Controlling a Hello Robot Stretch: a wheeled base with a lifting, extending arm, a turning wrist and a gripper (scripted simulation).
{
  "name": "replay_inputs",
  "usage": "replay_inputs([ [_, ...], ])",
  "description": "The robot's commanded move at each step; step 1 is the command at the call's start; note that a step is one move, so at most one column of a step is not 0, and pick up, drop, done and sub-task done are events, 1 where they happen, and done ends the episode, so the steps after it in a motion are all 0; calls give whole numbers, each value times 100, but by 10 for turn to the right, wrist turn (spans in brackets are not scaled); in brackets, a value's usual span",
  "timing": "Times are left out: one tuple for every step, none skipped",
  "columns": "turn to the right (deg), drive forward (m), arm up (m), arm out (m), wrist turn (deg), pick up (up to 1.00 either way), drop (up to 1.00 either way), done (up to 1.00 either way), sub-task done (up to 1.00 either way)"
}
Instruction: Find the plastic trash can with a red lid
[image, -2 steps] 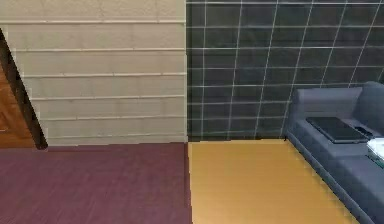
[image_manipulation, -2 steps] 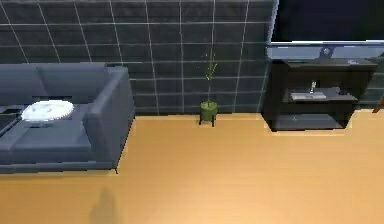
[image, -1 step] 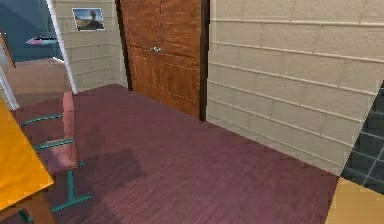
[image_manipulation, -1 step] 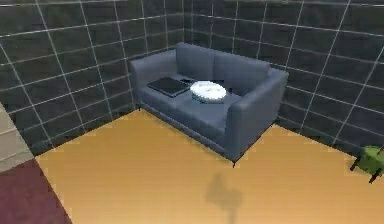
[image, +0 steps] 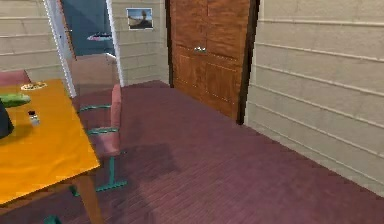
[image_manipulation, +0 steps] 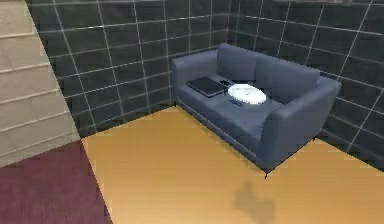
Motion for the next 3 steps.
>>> replay_inputs([
  [0,100,0,0,0,0,0,0,0],
  [-30,0,0,0,0,0,0,0,0],
  [90,0,0,0,0,0,0,0,0],
])
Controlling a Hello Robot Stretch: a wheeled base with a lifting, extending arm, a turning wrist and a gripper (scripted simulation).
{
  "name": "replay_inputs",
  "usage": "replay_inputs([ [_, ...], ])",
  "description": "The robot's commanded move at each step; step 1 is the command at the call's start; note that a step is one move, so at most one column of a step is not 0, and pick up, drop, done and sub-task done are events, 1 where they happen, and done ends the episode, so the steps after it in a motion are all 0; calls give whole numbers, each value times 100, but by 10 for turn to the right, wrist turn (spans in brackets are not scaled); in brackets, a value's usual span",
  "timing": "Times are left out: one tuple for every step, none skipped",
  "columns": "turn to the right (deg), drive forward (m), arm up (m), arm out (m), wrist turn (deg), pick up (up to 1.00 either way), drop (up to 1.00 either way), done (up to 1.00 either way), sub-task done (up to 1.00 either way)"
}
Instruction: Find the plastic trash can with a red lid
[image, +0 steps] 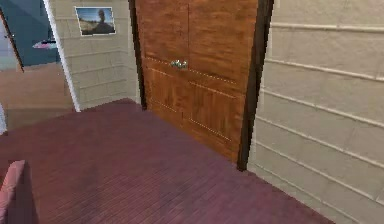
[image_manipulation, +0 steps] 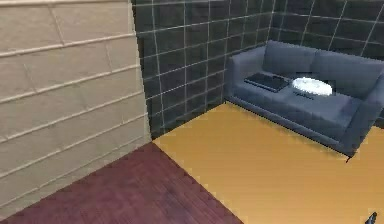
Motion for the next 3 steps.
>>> replay_inputs([
  [0,100,0,0,0,0,0,0,0],
  [330,0,0,0,0,0,0,0,0],
  [0,5,0,0,0,0,0,0,0],
])
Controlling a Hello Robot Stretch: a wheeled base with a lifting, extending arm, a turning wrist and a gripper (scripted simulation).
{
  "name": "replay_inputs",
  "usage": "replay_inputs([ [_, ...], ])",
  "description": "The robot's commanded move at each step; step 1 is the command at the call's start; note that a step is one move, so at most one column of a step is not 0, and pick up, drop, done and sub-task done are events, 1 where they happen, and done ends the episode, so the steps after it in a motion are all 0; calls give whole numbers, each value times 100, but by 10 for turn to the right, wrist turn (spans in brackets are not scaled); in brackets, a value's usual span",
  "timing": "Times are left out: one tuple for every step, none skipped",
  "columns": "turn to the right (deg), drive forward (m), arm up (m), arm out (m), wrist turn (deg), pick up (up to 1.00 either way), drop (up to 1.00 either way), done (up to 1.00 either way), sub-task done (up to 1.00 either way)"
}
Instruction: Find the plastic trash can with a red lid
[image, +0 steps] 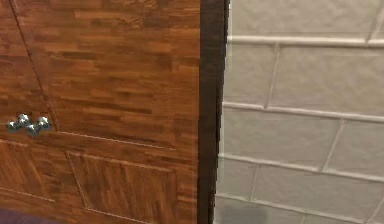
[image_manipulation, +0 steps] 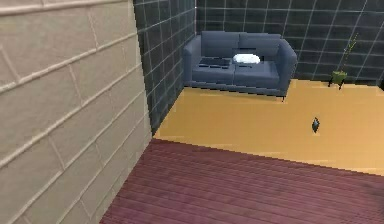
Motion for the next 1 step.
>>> replay_inputs([
  [450,0,0,0,0,0,0,0,0],
])
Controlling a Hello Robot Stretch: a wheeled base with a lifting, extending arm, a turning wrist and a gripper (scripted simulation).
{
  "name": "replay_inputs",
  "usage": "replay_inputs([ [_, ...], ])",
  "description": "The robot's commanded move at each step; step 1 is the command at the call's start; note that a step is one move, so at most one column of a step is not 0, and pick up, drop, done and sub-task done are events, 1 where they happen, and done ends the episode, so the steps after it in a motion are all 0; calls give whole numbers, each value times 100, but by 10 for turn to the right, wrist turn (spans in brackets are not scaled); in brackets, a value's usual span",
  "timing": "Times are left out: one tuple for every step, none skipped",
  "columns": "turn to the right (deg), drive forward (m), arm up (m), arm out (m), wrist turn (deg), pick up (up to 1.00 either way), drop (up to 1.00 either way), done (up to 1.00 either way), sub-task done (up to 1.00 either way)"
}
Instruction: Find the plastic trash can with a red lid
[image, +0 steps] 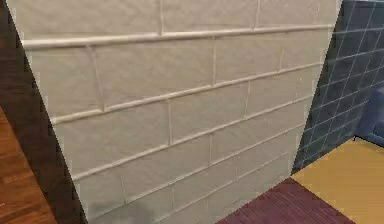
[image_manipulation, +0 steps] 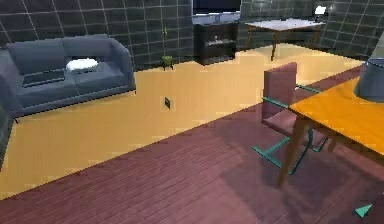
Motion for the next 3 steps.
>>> replay_inputs([
  [450,0,0,0,0,0,0,0,0],
  [450,0,0,0,0,0,0,0,0],
  [420,0,0,0,0,0,0,0,0],
])
